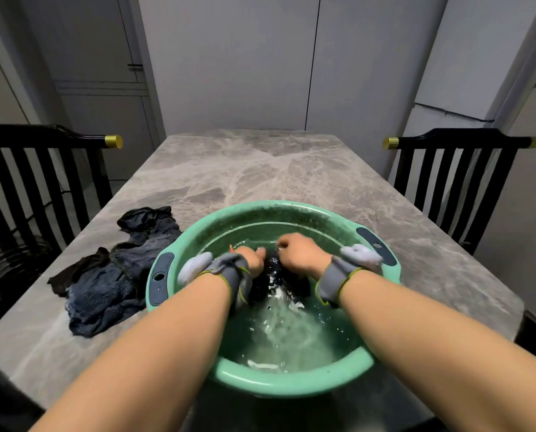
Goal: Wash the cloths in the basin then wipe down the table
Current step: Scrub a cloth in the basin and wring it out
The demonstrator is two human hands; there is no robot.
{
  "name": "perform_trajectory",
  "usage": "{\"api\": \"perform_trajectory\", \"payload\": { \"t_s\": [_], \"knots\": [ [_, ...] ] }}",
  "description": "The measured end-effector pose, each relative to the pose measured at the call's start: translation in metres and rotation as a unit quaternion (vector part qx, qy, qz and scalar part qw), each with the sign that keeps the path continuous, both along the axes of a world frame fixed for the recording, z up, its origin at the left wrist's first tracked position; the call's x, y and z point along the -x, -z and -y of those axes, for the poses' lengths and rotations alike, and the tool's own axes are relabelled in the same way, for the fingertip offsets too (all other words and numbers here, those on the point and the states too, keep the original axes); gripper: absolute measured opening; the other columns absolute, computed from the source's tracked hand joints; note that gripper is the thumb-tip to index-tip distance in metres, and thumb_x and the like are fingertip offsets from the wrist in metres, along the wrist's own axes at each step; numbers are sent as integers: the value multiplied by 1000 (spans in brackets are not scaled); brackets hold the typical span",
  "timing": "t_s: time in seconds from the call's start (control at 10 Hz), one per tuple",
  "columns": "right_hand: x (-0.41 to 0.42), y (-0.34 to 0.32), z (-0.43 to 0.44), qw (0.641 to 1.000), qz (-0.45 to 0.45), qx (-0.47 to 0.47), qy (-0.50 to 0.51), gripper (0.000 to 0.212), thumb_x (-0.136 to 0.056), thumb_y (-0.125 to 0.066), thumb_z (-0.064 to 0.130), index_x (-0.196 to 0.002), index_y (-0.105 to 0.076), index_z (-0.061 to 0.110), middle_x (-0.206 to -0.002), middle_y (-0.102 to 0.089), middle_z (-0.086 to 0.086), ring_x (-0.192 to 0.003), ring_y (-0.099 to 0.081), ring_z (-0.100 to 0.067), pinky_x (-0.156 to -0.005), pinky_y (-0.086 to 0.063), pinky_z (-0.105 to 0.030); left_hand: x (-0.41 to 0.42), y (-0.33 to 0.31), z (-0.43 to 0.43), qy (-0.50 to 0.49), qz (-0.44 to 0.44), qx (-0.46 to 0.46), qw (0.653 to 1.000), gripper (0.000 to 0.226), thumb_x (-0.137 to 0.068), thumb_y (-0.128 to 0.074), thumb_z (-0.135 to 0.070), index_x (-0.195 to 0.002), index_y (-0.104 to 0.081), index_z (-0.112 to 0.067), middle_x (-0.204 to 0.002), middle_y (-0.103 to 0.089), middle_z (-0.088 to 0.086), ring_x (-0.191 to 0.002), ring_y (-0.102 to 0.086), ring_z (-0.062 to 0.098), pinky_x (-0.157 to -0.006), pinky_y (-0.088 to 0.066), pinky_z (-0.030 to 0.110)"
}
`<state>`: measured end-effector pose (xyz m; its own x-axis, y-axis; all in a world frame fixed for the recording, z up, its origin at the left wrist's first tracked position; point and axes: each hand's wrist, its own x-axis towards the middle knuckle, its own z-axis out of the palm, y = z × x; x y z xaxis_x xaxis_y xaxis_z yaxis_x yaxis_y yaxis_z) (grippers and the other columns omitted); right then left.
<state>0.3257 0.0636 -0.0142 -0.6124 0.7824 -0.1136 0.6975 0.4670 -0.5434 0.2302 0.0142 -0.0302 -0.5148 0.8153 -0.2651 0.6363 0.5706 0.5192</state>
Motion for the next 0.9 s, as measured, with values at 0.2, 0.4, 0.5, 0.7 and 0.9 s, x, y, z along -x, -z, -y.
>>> {"api": "perform_trajectory", "payload": {
  "t_s": [0.2,0.4,0.5,0.7,0.9],
  "knots": [
    [9,-28,20,900,-419,121,-12,36,-88,-58,6,-58,-42,20,-58,-38,2,-53,-36,-4,-51,-31,-16,-11,-30,10,-42,474,-166,864,38,-97,-34,-46,-88,-56,-16,-87,-56,10,-83,-55,22,-78,-46,34],
    [15,-17,20,908,-379,-175,-43,29,-81,-52,30,-60,-42,13,-54,-34,3,-62,-37,-19,-59,-23,-27,-17,-44,17,-81,446,-249,856,39,-104,-20,-28,-74,-44,-21,-76,-46,-1,-67,-47,11,-56,-46,17],
    [11,-18,6,933,-323,-156,10,43,-93,-50,27,-54,-39,12,-53,-35,-3,-65,-39,-21,-61,-24,-30,-10,-28,3,-54,406,-230,883,37,-103,-25,-28,-80,-51,-18,-82,-54,4,-72,-54,18,-68,-48,25],
    [-1,-6,-15,991,-65,-70,98,41,-96,-41,34,-75,-61,6,-105,-64,-25,-101,-59,-36,-75,-42,-32,-8,-28,4,-26,48,-106,993,49,-97,-40,-37,-93,-69,2,-100,-69,20,-91,-65,29,-61,-48,21],
    [-12,-10,-10,984,59,-165,18,20,-93,-50,31,-102,-57,15,-121,-56,-10,-119,-45,-30,-95,-37,-38,9,-14,8,-10,-175,-25,984,26,-84,-60,-23,-108,-63,-13,-118,-63,13,-110,-58,32,-88,-46,33]
  ]
}}
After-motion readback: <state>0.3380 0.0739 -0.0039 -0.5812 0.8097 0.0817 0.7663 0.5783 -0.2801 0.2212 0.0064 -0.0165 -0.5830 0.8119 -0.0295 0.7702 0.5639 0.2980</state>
